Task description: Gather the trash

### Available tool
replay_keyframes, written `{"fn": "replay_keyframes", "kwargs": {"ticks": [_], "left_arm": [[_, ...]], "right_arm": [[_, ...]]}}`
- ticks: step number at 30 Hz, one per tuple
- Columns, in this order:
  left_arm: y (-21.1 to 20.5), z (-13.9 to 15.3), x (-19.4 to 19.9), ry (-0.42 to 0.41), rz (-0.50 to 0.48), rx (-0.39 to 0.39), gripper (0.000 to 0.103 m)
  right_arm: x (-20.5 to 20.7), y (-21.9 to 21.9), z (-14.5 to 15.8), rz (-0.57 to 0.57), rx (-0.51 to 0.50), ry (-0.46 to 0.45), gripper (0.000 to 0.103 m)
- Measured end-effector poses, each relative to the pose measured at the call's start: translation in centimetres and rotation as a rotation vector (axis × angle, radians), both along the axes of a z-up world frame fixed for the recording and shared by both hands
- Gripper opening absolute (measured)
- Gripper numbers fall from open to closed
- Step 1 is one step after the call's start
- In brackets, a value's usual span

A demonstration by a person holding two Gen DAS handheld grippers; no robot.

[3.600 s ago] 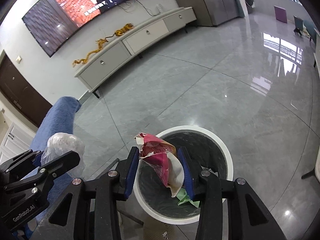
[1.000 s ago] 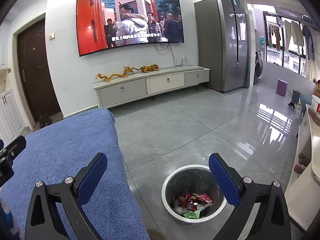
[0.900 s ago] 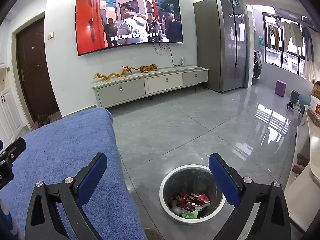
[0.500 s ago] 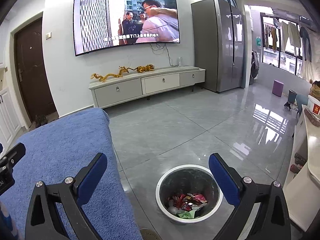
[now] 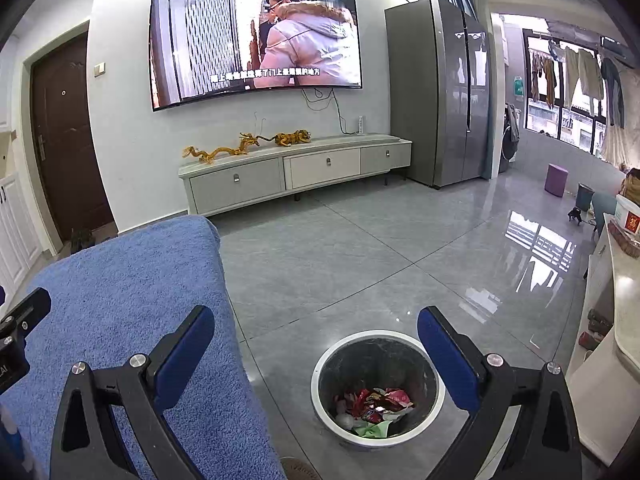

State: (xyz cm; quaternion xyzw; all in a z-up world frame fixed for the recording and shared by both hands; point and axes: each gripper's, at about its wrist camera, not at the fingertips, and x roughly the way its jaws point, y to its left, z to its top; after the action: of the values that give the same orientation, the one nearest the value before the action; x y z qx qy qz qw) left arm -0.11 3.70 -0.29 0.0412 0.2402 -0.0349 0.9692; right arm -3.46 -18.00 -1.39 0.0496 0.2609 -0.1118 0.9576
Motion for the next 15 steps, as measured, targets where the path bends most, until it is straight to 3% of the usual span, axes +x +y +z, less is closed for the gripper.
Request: {"fn": "replay_keyframes", "kwargs": {"ticks": [15], "left_arm": [[0.67, 0.01, 0.18, 0.036, -0.017, -0.034, 0.102]], "right_arm": [[-0.05, 0.11, -0.22, -0.004, -0.017, 0.005, 0.102]]}}
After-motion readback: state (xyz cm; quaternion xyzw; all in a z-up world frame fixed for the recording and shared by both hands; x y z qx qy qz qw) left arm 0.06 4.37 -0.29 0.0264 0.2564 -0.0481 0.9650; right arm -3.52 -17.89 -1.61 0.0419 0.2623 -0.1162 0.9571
